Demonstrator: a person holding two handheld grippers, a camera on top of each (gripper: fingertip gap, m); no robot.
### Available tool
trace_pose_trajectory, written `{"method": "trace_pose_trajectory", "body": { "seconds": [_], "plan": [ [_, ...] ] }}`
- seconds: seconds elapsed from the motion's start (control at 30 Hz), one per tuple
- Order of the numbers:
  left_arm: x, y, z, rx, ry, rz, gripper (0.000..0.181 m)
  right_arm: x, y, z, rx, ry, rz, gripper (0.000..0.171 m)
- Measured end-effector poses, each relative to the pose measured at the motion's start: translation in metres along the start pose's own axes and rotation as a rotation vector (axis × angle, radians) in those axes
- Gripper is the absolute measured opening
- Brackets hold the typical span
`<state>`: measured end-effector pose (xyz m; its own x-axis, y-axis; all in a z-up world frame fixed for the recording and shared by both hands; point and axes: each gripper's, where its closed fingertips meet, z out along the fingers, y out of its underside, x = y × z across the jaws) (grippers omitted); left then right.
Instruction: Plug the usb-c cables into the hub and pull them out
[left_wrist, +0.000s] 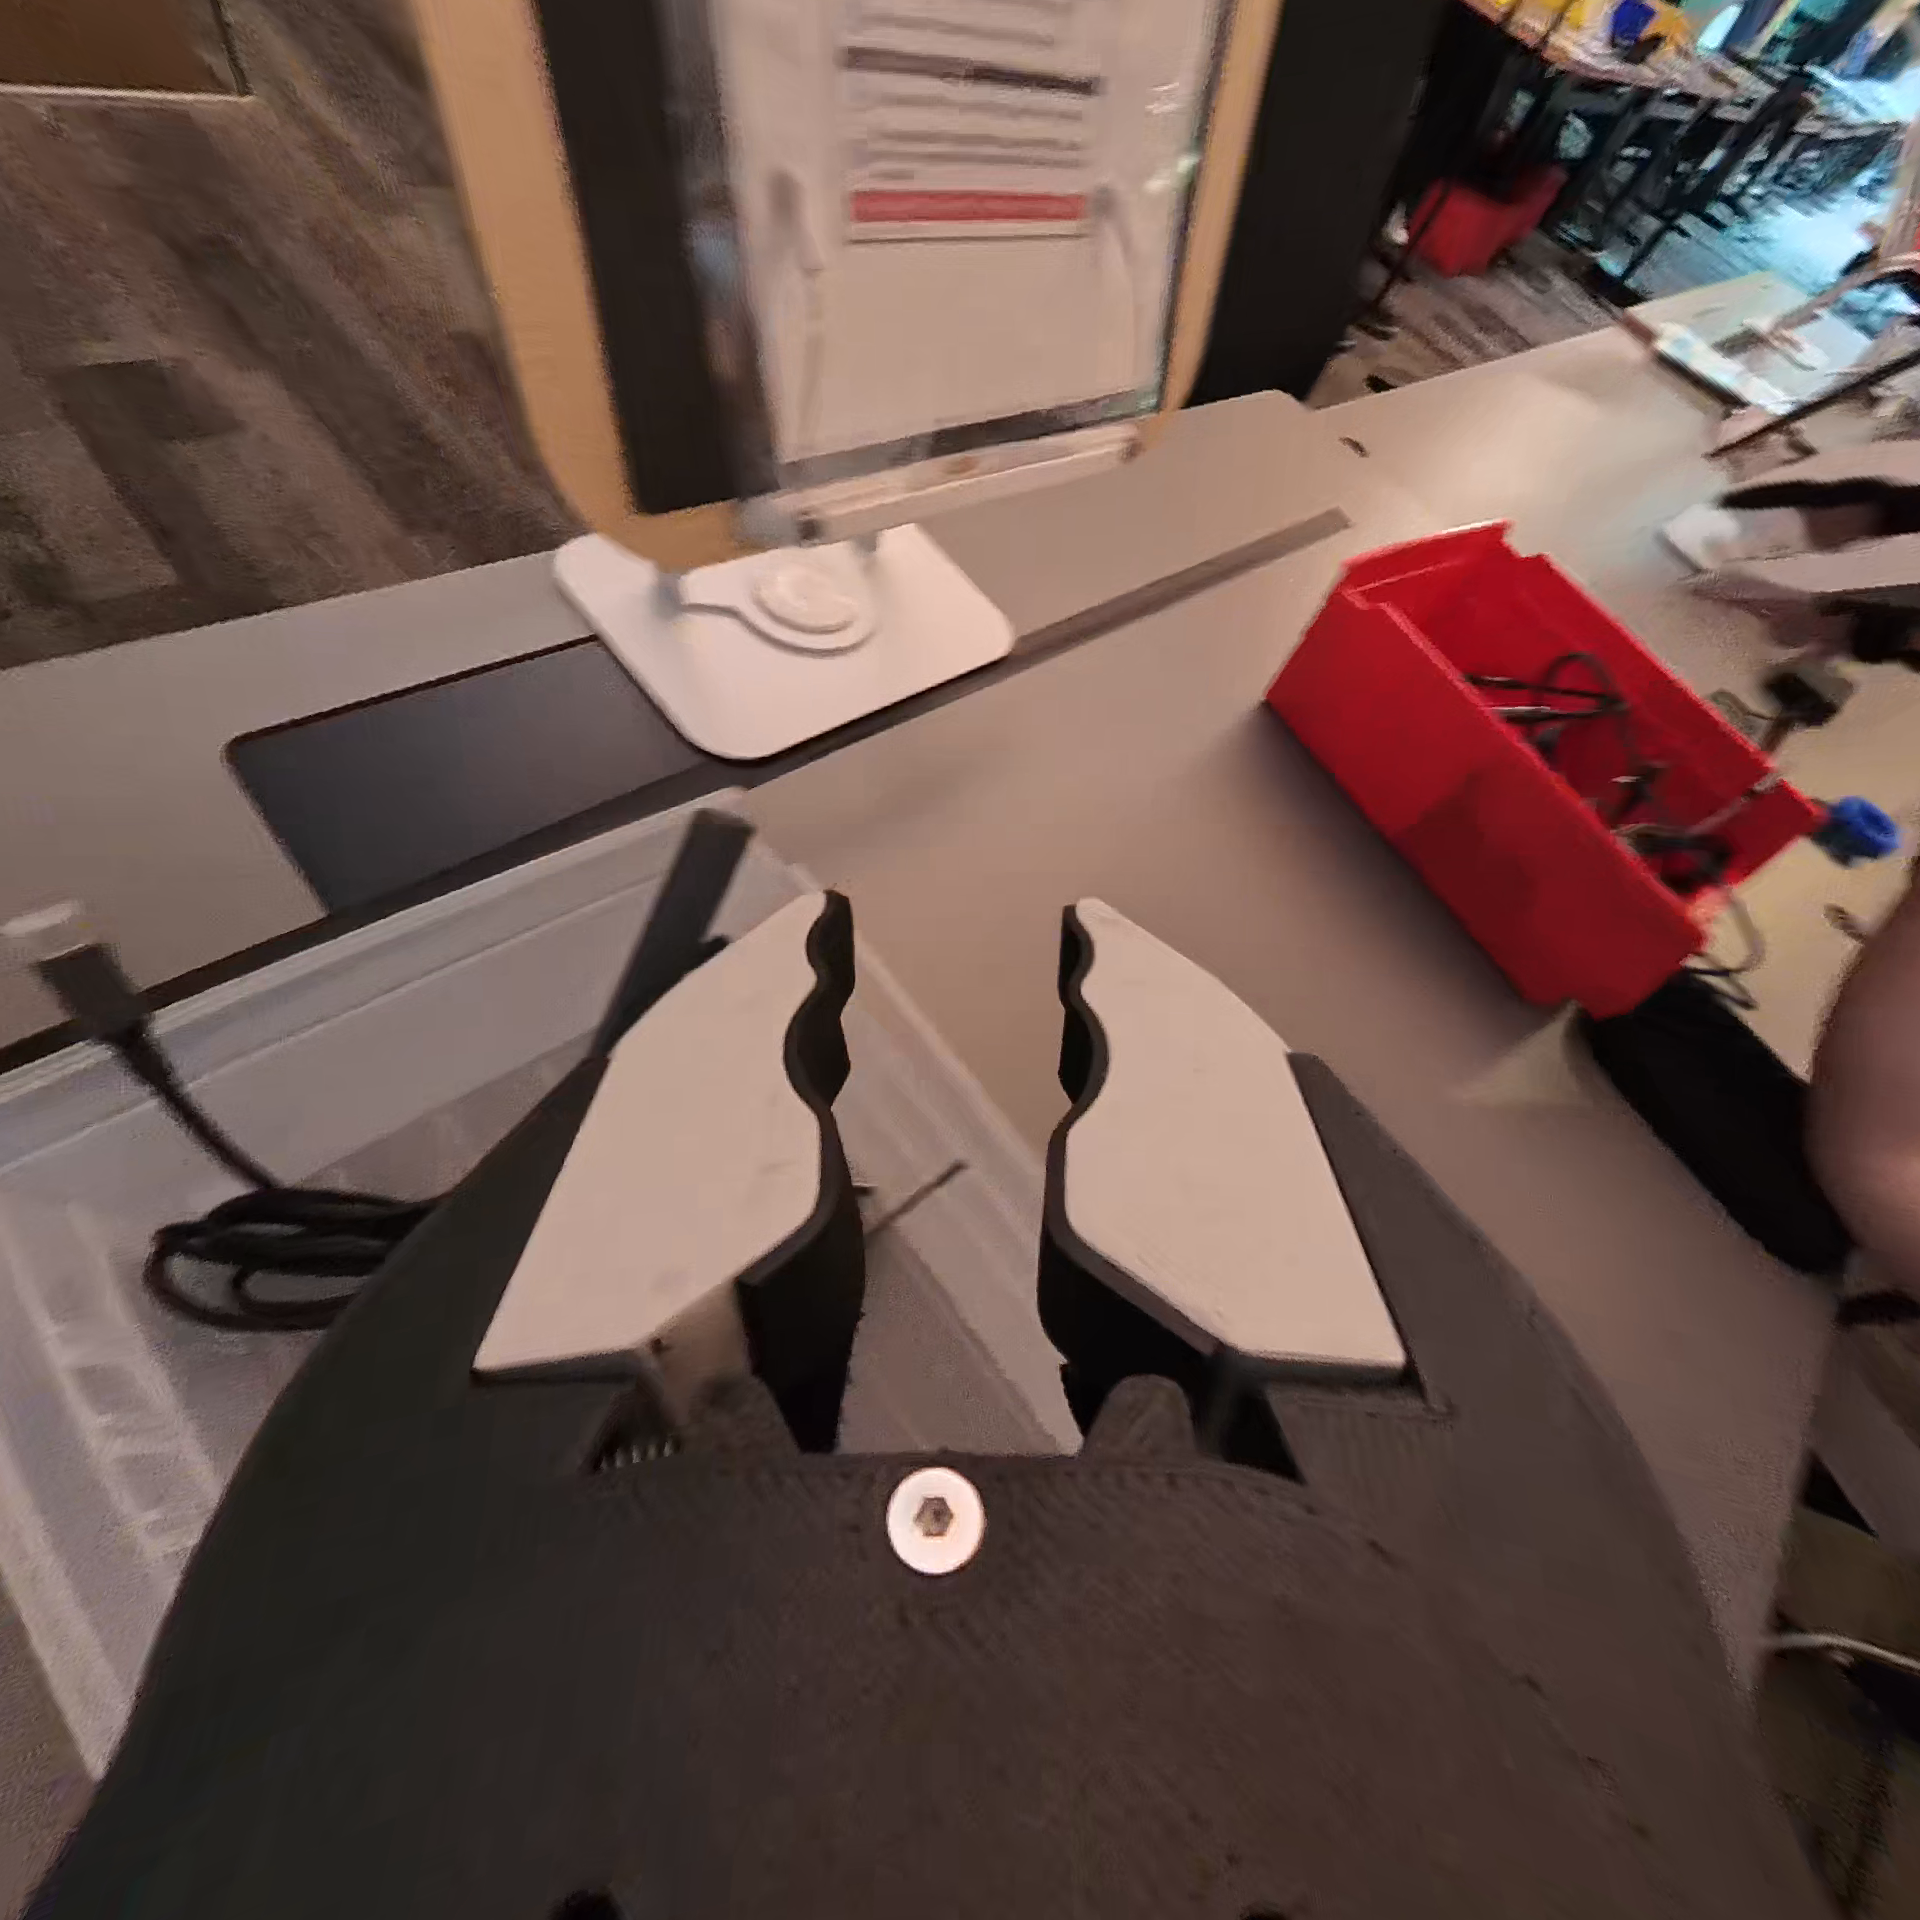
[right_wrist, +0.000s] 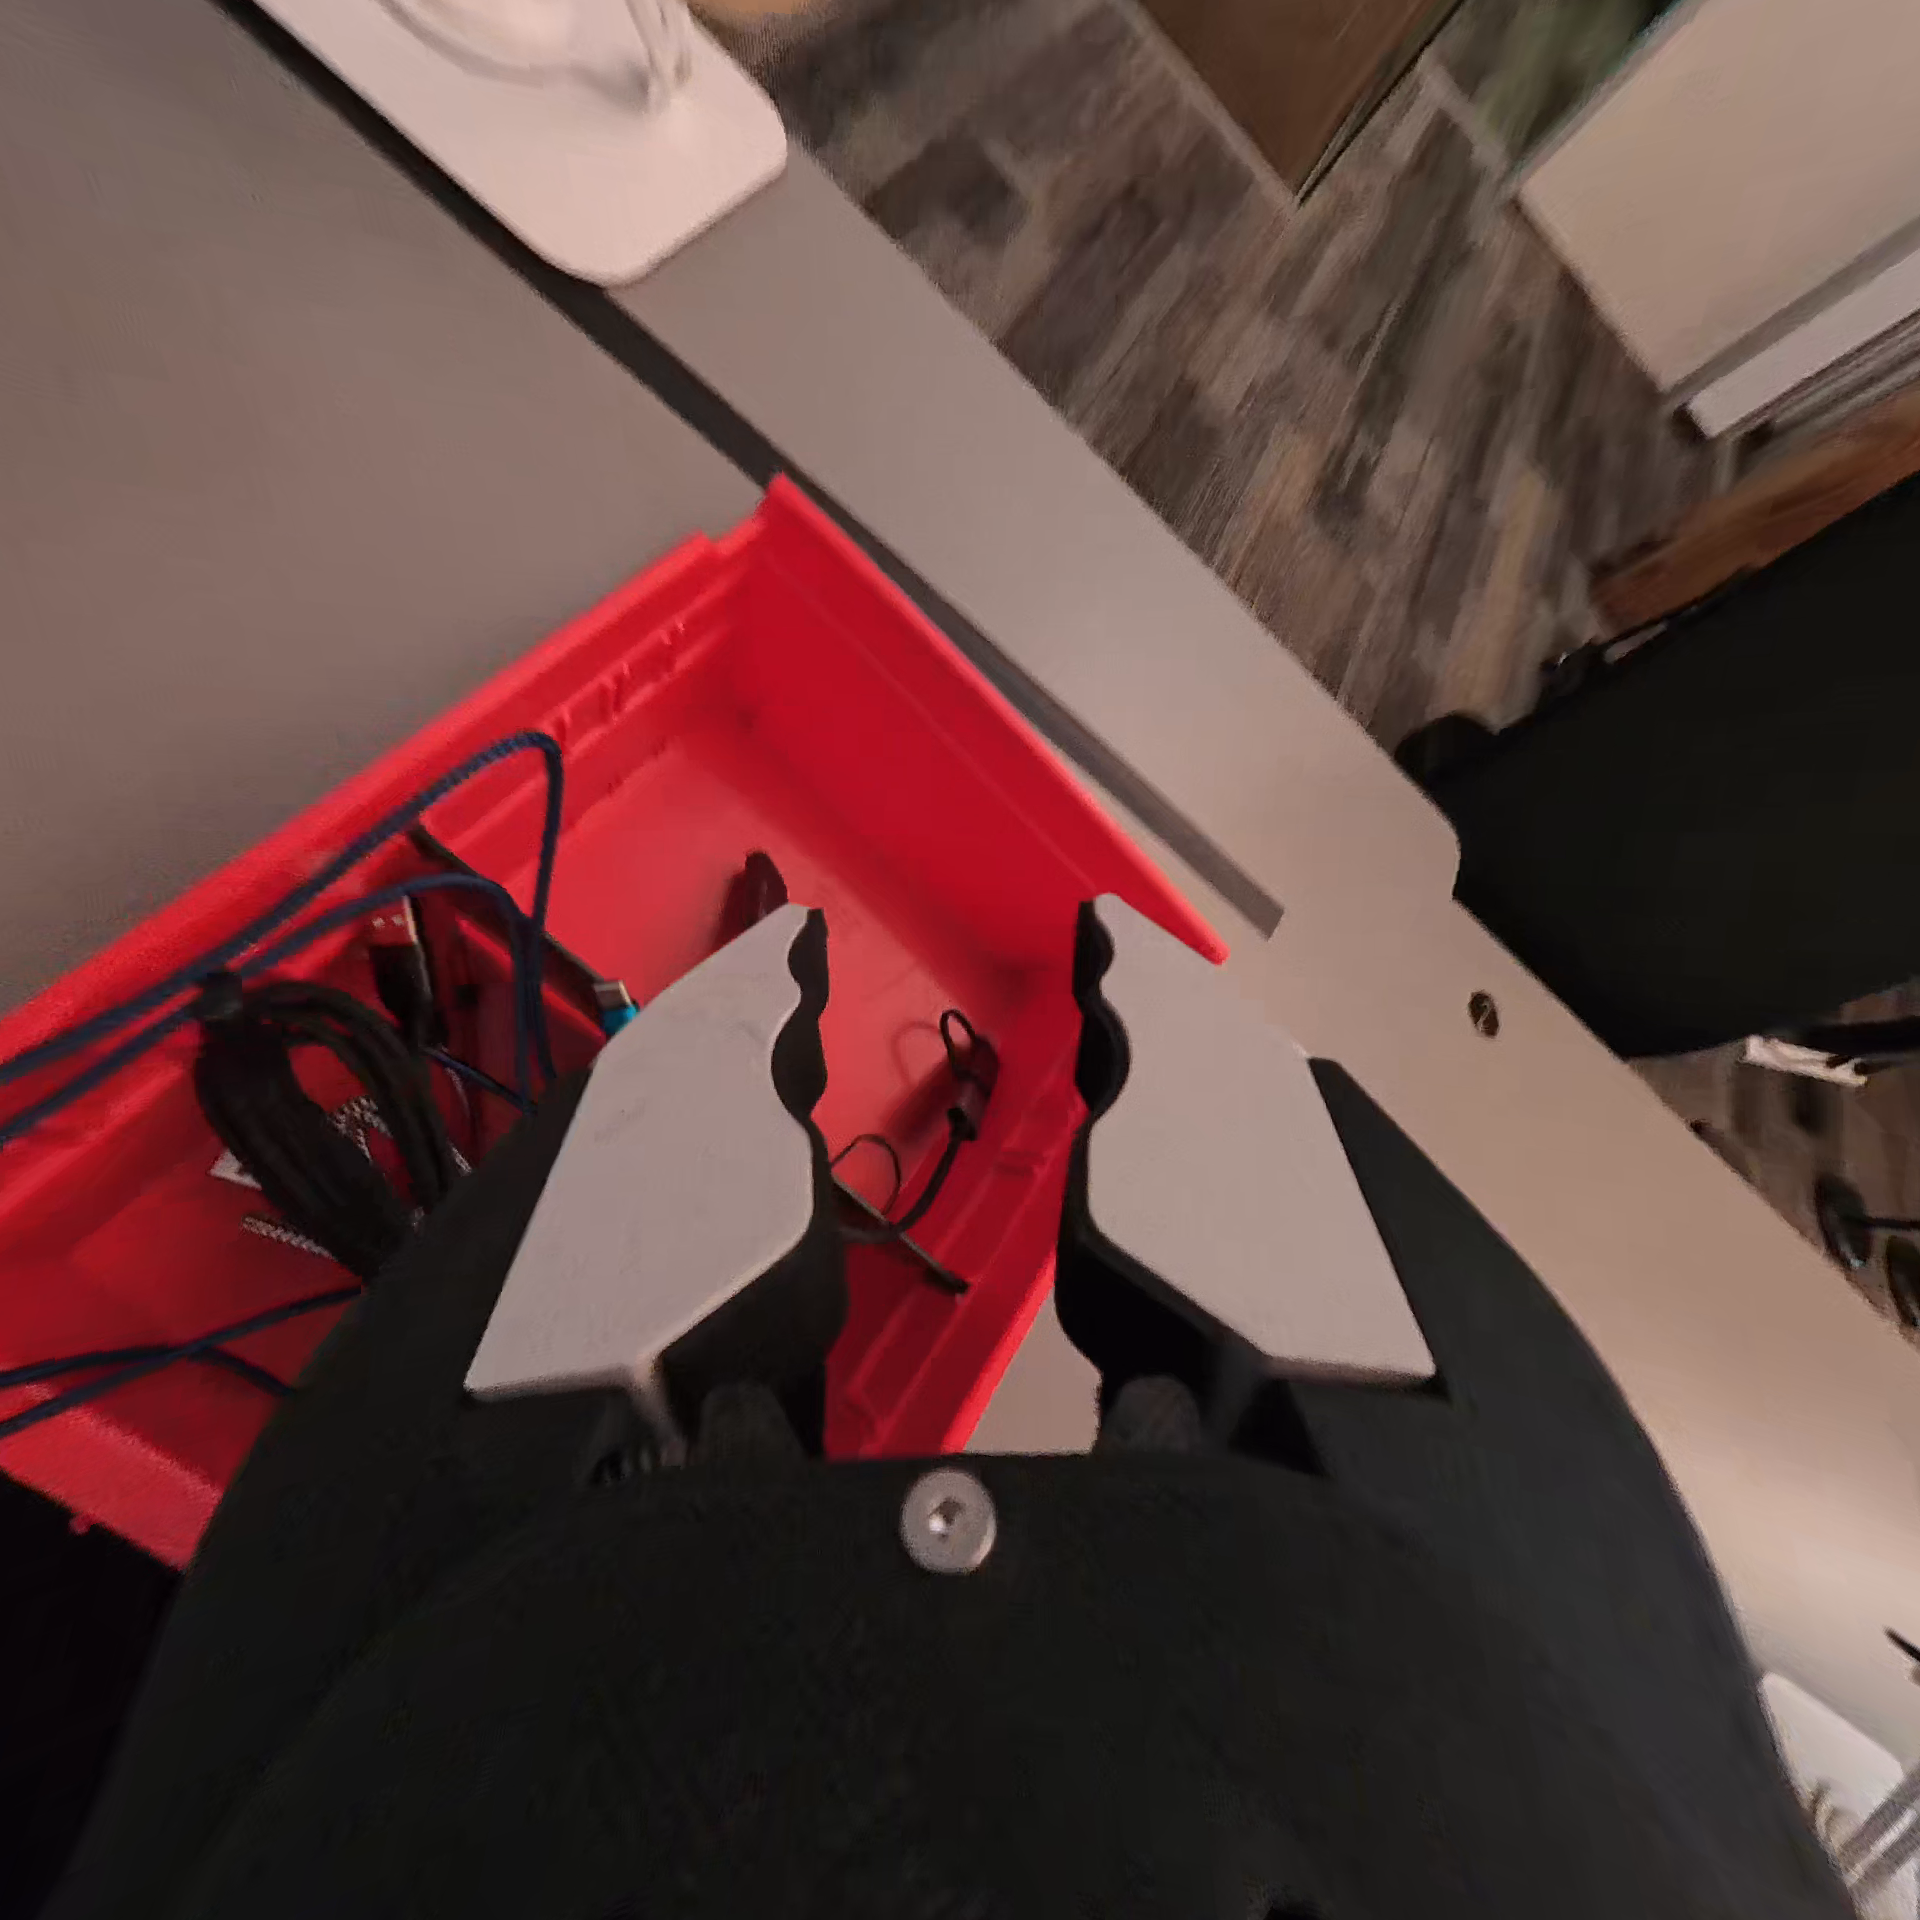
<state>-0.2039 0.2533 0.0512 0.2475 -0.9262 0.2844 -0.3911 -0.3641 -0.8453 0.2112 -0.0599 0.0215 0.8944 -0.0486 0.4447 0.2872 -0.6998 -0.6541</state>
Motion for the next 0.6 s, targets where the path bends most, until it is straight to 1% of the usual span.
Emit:
{"method": "trace_pose_trajectory", "body": {
  "seconds": [0.1, 0.13, 0.17, 0.23, 0.3, 0.4, 0.47, 0.57, 0.6],
  "plan": [
    [-0.047, 0.015, 0.016, -0.009, -0.088, -0.002, 0.036, -0.006, -0.019, -0.012, 0.082, 0.003, -0.018, 0.047],
    [-0.055, 0.020, 0.024, -0.016, -0.090, 0.004, 0.033, -0.009, -0.024, -0.014, 0.103, -0.007, -0.022, 0.047],
    [-0.059, 0.026, 0.033, -0.035, -0.062, 0.010, 0.032, -0.013, -0.028, -0.015, 0.121, -0.024, -0.027, 0.046],
    [-0.059, 0.037, 0.049, -0.073, 0.020, 0.017, 0.036, -0.025, -0.035, -0.016, 0.160, -0.085, -0.037, 0.047],
    [-0.071, 0.047, 0.062, -0.124, -0.003, 0.036, 0.037, -0.032, -0.041, -0.016, 0.195, -0.132, -0.036, 0.047],
    [-0.091, 0.068, 0.077, -0.266, -0.107, 0.108, 0.044, -0.037, -0.041, -0.015, 0.204, -0.161, -0.033, 0.047],
    [-0.104, 0.080, 0.084, -0.365, -0.195, 0.166, 0.045, -0.038, -0.041, -0.015, 0.206, -0.171, -0.037, 0.047],
    [-0.114, 0.102, 0.092, -0.507, -0.253, 0.212, 0.045, -0.039, -0.043, -0.016, 0.220, -0.183, -0.030, 0.047],
    [-0.118, 0.108, 0.093, -0.552, -0.282, 0.220, 0.049, -0.039, -0.043, -0.017, 0.221, -0.185, -0.029, 0.047]
  ]
}}
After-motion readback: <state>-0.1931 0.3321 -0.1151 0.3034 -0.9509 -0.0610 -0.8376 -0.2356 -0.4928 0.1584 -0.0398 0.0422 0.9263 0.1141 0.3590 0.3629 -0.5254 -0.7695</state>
